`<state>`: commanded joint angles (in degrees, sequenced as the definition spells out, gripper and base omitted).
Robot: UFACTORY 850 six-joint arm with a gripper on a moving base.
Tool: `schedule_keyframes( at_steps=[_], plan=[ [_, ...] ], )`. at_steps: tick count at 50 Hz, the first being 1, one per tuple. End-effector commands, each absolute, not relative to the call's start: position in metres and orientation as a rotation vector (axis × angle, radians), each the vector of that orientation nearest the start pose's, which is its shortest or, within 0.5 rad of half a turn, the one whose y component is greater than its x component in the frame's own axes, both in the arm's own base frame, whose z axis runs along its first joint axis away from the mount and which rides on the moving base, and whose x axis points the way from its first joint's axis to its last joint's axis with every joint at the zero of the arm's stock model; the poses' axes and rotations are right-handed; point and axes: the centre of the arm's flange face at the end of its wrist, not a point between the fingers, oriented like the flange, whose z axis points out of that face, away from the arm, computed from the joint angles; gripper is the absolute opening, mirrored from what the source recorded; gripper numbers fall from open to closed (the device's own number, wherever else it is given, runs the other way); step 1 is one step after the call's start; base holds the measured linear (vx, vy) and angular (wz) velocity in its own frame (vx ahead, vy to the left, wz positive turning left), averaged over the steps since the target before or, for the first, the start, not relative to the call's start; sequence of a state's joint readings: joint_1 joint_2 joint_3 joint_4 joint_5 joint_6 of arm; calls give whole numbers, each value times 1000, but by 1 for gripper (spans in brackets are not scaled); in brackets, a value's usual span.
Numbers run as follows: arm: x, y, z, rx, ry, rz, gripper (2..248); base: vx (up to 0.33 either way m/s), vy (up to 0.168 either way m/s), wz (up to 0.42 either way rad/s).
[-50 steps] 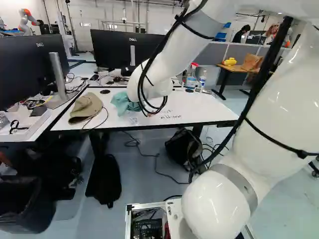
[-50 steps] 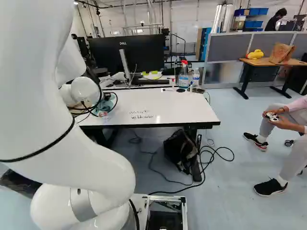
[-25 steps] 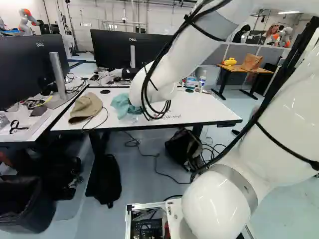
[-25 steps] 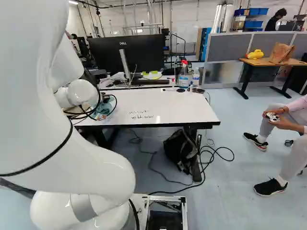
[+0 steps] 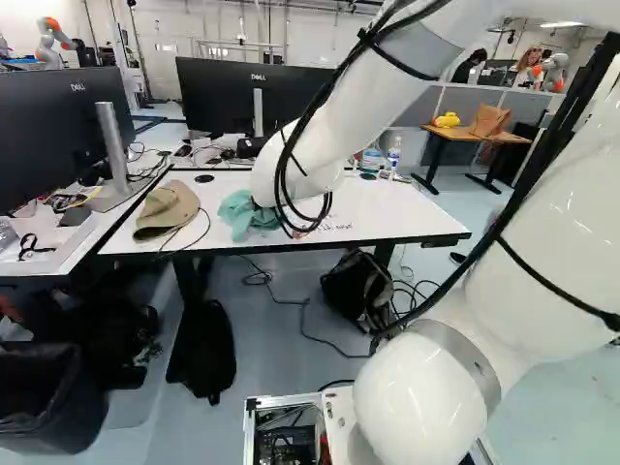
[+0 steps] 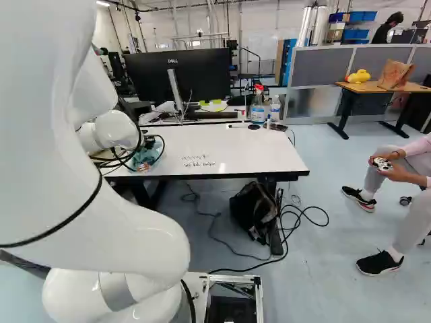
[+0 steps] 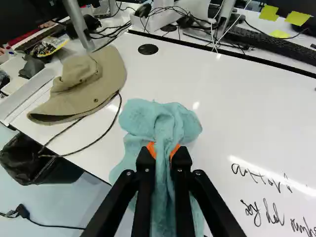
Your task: Clean the table with the green towel
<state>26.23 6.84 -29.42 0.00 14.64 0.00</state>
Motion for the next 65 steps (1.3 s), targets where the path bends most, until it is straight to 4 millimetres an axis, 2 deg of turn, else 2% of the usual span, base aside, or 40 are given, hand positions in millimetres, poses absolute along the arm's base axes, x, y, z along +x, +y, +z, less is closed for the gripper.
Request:
schedule_keyframes(
  at_steps=[65],
  plan=[
    [338,167,422,-2806,-654,-863,46,0,0,0]
  ],
)
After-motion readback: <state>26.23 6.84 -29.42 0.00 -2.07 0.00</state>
